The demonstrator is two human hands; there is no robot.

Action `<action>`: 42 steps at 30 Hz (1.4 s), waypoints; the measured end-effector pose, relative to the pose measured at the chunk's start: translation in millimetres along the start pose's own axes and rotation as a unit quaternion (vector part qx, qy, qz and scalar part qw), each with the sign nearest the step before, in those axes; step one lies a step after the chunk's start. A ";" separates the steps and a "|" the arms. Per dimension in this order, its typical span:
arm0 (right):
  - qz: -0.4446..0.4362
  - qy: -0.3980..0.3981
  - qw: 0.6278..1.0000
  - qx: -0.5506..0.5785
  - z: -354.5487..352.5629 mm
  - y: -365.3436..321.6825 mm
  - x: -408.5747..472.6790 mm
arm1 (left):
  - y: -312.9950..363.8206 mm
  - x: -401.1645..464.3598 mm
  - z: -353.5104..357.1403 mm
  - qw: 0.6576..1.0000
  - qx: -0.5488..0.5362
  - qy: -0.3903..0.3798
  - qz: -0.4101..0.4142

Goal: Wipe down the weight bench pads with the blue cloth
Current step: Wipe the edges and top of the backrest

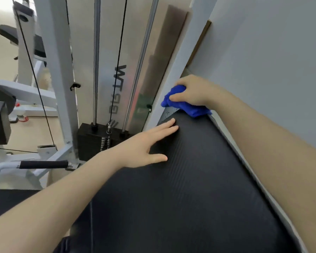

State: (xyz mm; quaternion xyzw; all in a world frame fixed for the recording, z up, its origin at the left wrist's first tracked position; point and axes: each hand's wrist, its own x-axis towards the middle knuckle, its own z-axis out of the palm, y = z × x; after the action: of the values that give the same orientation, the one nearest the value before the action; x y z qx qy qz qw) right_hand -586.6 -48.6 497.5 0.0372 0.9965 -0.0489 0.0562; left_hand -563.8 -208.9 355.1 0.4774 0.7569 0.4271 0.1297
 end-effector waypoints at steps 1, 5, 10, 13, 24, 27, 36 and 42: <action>0.016 -0.071 0.996 -0.054 5.3 -18.4 18.7 | -13.5 -4.0 -2.3 0.999 -0.040 0.020 -0.010; 0.063 -0.278 0.940 -0.189 96.7 -72.2 62.6 | -88.9 -44.3 -5.9 0.976 -0.060 0.114 -0.177; 0.096 -0.337 0.920 -0.177 210.2 -107.6 79.8 | -183.9 -111.0 24.6 0.947 -0.051 -0.036 -0.316; 0.083 -0.364 0.901 -0.222 204.9 -102.8 89.2 | -197.9 -118.6 37.3 0.934 -0.124 -0.009 -0.336; 0.108 -0.417 0.880 -0.202 241.5 -144.8 81.8 | -215.6 -117.7 43.3 0.947 -0.065 -0.034 -0.313; 0.087 -0.350 0.916 -0.175 291.8 -168.2 78.4 | -222.6 -131.8 55.4 0.941 -0.137 0.027 -0.309; 0.120 -0.346 0.903 -0.224 251.5 -155.0 77.8 | -258.3 -181.1 78.0 0.907 -0.194 0.038 -0.371; 0.118 -0.396 0.894 -0.171 355.4 -192.4 86.7 | -288.3 -199.4 89.4 0.860 -0.315 0.116 -0.385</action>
State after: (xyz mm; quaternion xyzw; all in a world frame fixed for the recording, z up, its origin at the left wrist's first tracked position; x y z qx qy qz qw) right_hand -649.2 -269.8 153.9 0.1219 0.8730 0.1186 0.4572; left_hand -584.4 -380.1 37.1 0.0283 0.7152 0.6109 0.3384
